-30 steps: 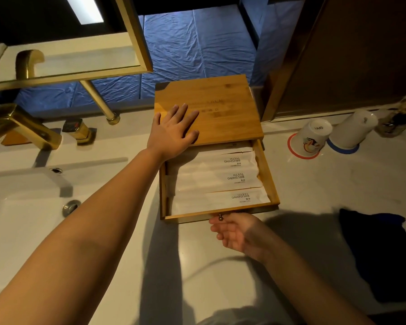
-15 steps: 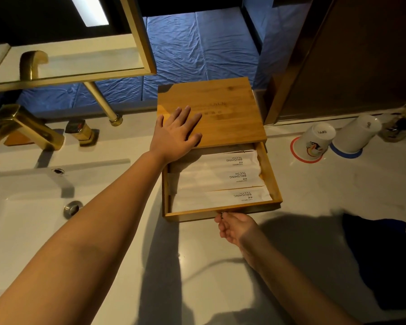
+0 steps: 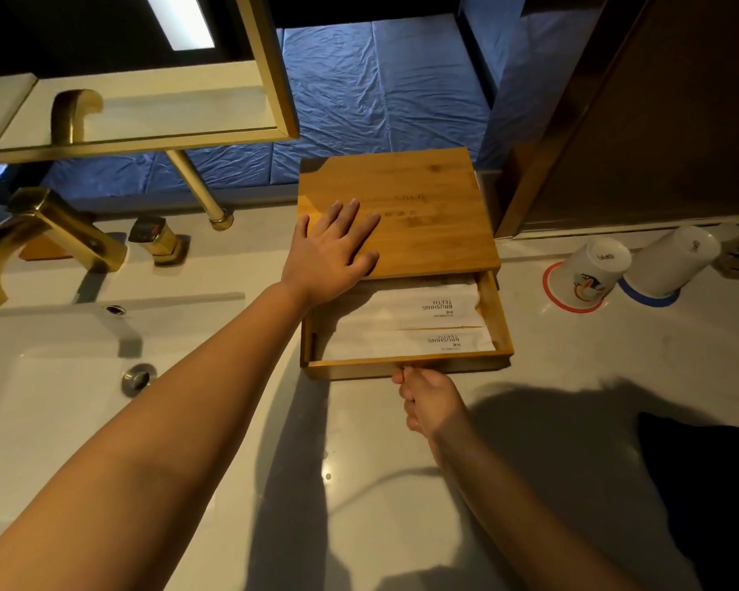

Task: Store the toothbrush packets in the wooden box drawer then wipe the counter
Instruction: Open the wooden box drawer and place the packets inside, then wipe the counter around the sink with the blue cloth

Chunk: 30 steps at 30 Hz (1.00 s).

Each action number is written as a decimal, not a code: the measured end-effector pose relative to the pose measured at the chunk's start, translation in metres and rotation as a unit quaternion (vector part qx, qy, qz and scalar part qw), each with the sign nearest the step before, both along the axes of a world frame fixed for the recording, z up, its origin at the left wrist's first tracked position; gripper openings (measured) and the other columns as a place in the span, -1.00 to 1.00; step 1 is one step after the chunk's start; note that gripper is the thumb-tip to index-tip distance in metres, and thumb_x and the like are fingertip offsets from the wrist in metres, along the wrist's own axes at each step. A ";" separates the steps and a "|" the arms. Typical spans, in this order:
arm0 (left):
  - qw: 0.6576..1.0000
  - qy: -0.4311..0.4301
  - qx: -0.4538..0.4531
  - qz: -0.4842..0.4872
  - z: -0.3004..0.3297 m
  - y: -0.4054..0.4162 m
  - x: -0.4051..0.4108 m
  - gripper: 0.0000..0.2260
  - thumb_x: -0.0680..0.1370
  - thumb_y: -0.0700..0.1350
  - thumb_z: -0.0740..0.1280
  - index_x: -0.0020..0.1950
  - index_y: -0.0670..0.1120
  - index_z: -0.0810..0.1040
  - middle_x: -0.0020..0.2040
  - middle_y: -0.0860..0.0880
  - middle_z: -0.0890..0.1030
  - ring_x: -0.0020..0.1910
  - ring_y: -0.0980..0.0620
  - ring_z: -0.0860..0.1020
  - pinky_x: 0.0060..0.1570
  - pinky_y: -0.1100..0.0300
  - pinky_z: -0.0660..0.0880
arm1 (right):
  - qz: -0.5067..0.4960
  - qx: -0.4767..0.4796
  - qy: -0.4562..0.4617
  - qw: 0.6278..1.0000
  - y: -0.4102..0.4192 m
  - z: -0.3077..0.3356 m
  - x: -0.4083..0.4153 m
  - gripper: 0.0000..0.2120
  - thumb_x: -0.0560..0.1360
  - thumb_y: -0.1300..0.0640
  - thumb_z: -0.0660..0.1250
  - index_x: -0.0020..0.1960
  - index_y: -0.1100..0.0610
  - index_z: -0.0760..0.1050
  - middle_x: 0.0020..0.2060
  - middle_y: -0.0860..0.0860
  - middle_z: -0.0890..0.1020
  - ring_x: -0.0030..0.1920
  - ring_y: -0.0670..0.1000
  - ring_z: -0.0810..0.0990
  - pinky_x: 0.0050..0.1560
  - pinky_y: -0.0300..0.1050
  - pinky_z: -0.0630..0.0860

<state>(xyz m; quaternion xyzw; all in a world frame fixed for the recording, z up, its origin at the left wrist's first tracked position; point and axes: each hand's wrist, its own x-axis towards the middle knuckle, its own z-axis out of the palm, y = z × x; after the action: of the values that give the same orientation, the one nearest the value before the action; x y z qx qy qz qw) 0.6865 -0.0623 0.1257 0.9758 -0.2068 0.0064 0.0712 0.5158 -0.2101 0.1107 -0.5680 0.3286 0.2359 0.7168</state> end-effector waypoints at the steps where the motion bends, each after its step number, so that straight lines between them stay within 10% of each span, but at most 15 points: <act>1: 1.000 -0.001 0.001 0.001 -0.001 0.000 0.000 -0.52 0.57 0.21 -0.01 0.49 0.21 0.05 0.57 0.00 0.05 0.54 -0.04 0.00 0.43 -0.20 -0.04 | 0.012 -0.022 -0.019 0.999 -0.001 -0.001 0.006 -0.75 0.57 0.08 0.15 -0.22 0.08 0.50 -0.59 -0.13 0.48 -0.65 -0.18 0.39 -0.63 -0.33 0.29; 20: 1.000 -0.004 0.007 0.002 -0.001 0.000 0.000 -0.49 0.54 0.21 -0.05 0.50 0.19 0.07 0.56 -0.01 0.08 0.54 -0.05 0.02 0.41 -0.20 -0.02 | 0.072 -0.023 -0.064 0.995 -0.006 -0.008 0.102 -0.74 0.60 0.05 0.09 -0.14 0.11 0.48 -0.37 0.00 0.34 -0.47 -0.09 0.23 -0.46 -0.21 0.16; 26: 0.996 0.080 0.026 0.006 0.008 -0.001 0.005 -0.50 0.57 0.20 -0.02 0.50 0.19 -0.01 0.57 -0.04 -0.01 0.54 -0.07 -0.06 0.41 -0.24 -0.09 | 0.150 -0.149 -0.067 0.975 -0.027 0.003 0.089 -0.82 0.54 0.05 0.17 -0.10 0.09 0.50 -0.30 0.02 0.48 -0.37 -0.03 0.40 -0.38 -0.18 0.35; 30: 0.999 0.011 -0.026 0.041 0.029 -0.022 -0.026 -0.49 0.52 0.10 0.15 0.45 0.02 0.22 0.44 -0.14 0.31 0.43 -0.17 0.27 0.34 -0.18 0.17 | 0.241 -0.311 -0.160 0.905 -0.061 0.018 0.041 -0.82 0.55 0.04 0.14 0.01 0.04 0.49 -0.13 -0.01 0.58 -0.12 0.00 0.54 -0.10 -0.10 0.50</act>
<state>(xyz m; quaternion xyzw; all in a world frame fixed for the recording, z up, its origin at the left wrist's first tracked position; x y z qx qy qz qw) 0.6603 -0.0843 0.1551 0.9812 -0.1660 0.0043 0.0984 0.5568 -0.2708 0.1288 -0.8543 0.1192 0.1931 0.4676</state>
